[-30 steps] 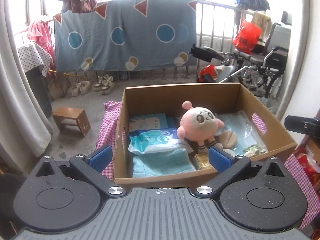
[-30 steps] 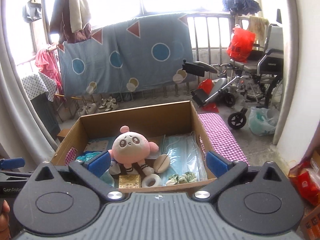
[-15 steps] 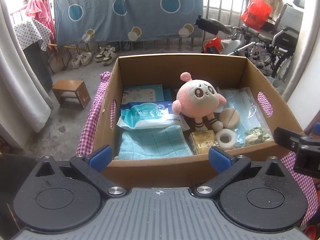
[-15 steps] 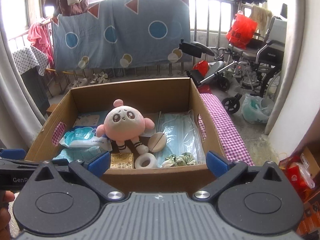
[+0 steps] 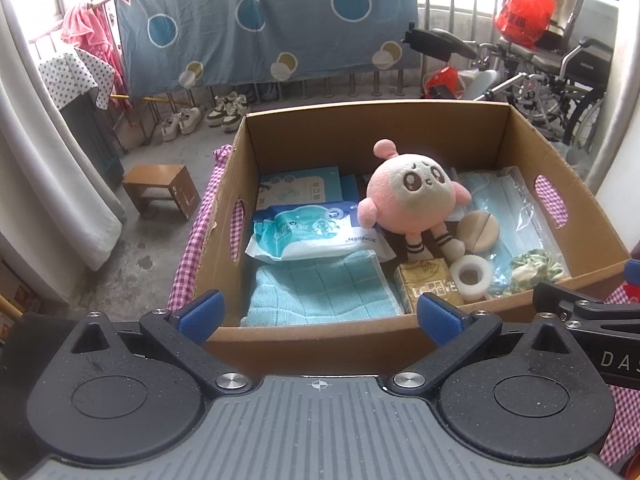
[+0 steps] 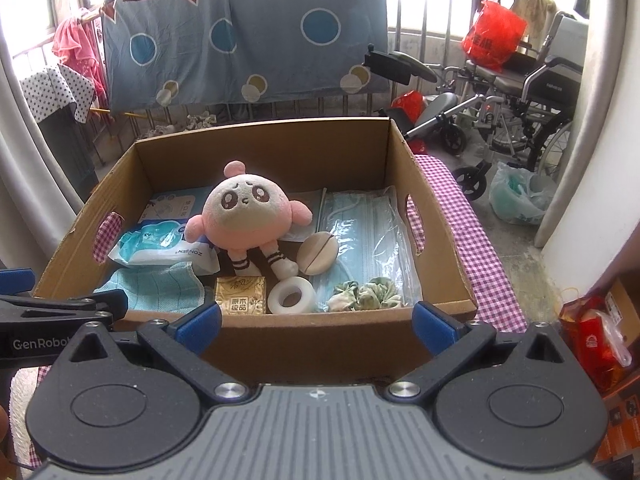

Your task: Organize soft objects

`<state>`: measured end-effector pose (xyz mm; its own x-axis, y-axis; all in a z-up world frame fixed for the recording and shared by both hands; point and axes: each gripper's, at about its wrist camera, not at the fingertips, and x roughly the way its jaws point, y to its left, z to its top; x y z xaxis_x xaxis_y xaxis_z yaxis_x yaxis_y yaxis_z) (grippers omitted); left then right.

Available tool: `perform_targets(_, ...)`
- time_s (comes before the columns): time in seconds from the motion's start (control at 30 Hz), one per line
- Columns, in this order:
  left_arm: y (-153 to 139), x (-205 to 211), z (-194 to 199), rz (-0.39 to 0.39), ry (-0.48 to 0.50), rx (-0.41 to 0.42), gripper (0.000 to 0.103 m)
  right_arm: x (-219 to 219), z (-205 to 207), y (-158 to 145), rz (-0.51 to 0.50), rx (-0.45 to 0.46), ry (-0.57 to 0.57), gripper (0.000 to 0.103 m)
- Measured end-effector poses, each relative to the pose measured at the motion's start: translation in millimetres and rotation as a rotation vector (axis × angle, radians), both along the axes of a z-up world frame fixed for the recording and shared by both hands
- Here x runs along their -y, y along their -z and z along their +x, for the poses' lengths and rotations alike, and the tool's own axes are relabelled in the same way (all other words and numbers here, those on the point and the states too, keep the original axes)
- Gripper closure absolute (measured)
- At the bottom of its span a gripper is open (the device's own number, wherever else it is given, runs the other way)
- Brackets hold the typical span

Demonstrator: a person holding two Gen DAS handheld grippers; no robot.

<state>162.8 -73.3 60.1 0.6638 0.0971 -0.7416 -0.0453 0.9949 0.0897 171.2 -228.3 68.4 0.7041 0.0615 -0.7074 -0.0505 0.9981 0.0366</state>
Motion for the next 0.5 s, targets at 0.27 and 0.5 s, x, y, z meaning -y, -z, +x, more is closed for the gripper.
perform_targets(0.27,3.3,0.6,1.3,0.003,-0.001,-0.013,0.001,-0.4,0.3,0.1,-0.014,-0.004,0.001,0.0)
perform_targets(0.5,2.2,0.3,0.8,0.002,-0.002,-0.007,0.001,-1.3,-1.9,-3.7,-0.02,0.008,0.002,0.0)
